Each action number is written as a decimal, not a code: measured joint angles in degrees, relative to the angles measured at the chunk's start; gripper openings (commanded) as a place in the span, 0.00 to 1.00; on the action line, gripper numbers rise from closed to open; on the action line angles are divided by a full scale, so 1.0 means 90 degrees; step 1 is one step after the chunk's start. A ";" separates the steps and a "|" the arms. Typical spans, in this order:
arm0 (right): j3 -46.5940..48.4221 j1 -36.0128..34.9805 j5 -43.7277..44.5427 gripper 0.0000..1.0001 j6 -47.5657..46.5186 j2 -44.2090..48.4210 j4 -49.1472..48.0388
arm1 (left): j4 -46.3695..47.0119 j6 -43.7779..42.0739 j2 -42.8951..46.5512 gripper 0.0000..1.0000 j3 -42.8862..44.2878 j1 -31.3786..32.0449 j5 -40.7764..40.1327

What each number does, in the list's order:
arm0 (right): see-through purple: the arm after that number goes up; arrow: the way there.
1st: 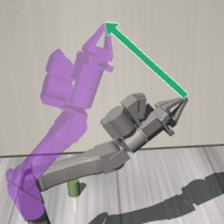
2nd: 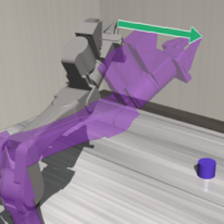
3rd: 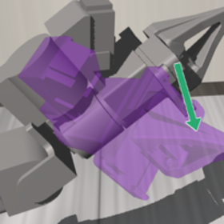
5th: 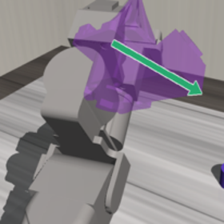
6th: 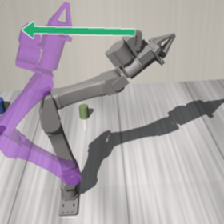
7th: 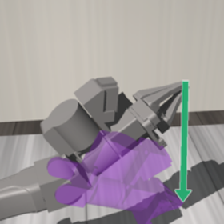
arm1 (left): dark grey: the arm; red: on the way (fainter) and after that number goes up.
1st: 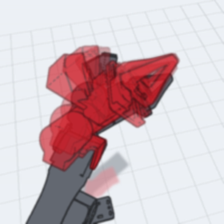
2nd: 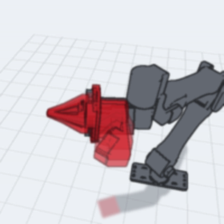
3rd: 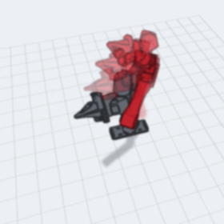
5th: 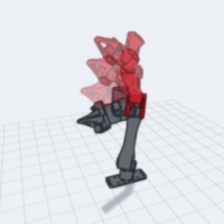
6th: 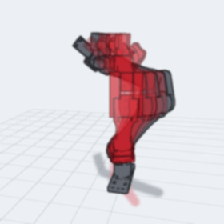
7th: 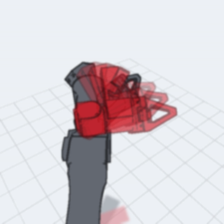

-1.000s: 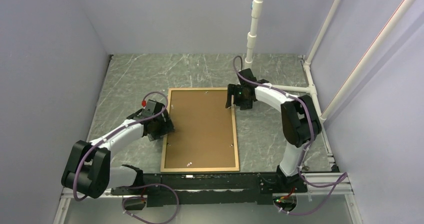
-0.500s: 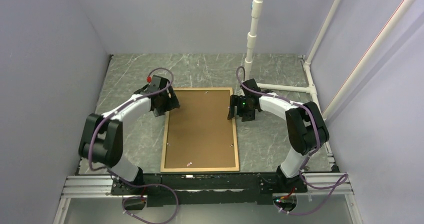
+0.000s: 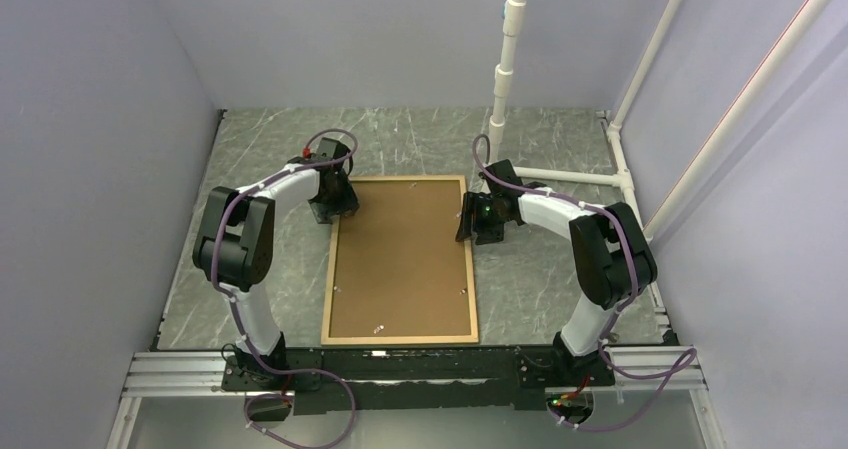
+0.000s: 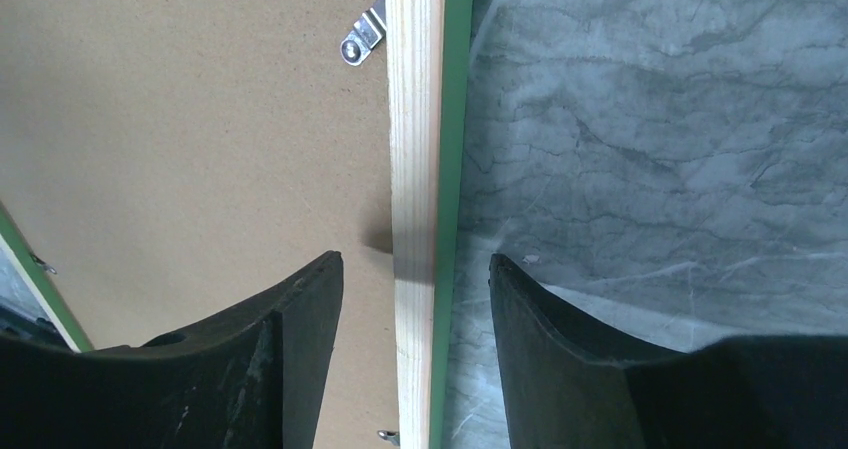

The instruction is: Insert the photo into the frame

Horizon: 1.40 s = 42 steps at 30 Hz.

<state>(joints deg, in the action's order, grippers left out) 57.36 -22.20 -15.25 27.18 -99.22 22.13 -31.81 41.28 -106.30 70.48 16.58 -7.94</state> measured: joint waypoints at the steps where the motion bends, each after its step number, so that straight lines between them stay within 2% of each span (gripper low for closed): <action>1: 0.0000 0.0000 -0.0012 0.58 0.0000 -0.0005 0.0000 | -0.0029 0.0019 -0.0046 0.54 0.0039 -0.0002 0.0012; 5: 0.0000 0.0002 -0.0041 0.57 0.0000 -0.0012 -0.0019 | -0.0102 -0.0012 -0.0053 0.31 0.0097 -0.0012 -0.0158; 7: 0.0000 0.0002 -0.0049 0.57 -0.0002 -0.0022 -0.0027 | -0.0129 -0.0019 -0.0058 0.16 0.0131 -0.0034 -0.0177; 10: 0.0000 0.0005 -0.0061 0.57 -0.0005 -0.0024 -0.0029 | -0.0248 -0.0146 -0.0070 0.01 0.0233 -0.0046 -0.0236; 19: 0.0002 0.0005 -0.0165 0.57 -0.0010 -0.0051 -0.0085 | -0.0182 -0.0546 -0.0063 0.00 0.0231 -0.0019 -0.0194; 20: 0.0002 0.0005 -0.0170 0.58 -0.0010 -0.0051 -0.0087 | -0.0146 -0.0563 -0.0034 0.07 0.0194 -0.0019 -0.0168; 21: 0.0002 0.0005 -0.0175 0.58 -0.0010 -0.0051 -0.0087 | -0.0087 -0.0580 0.0005 0.22 0.0143 -0.0024 -0.0141; 23: 0.0005 0.0005 -0.0185 0.61 -0.0012 -0.0051 -0.0085 | 0.0027 -0.0605 0.0114 0.69 0.0012 -0.0049 -0.0063; 24: 0.0012 0.0005 -0.0194 0.62 -0.0012 -0.0051 -0.0083 | 0.0051 -0.0600 0.0180 0.82 -0.0066 -0.0068 -0.0024; 25: 0.0012 0.0005 -0.0202 0.64 -0.0012 -0.0051 -0.0083 | 0.0044 -0.0563 0.0262 0.87 -0.0134 -0.0083 0.0066; 27: 0.0015 0.0005 -0.0228 0.69 -0.0015 -0.0046 -0.0087 | -0.0046 -0.0454 0.0532 0.93 -0.0226 -0.0095 0.0180; 29: 0.0024 0.0005 -0.0257 0.74 -0.0012 -0.0034 -0.0090 | -0.0100 -0.0454 0.0877 0.95 -0.0240 -0.0095 0.0262; 35: -0.0073 -0.0002 -0.0308 0.85 -0.0022 0.0117 -0.0046 | -0.0083 -0.0444 0.2404 0.93 -0.0578 -0.0095 0.0520; 42: -0.0593 -0.0046 -0.0294 0.90 -0.0078 0.0651 0.0153 | -0.0061 -0.0345 0.3211 0.87 -0.2110 -0.0095 0.0865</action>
<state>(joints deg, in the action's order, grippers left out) 52.03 -22.61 -17.89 26.48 -93.36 23.51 -32.36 38.17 -77.41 51.48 15.73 -0.16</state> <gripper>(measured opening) 0.889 0.895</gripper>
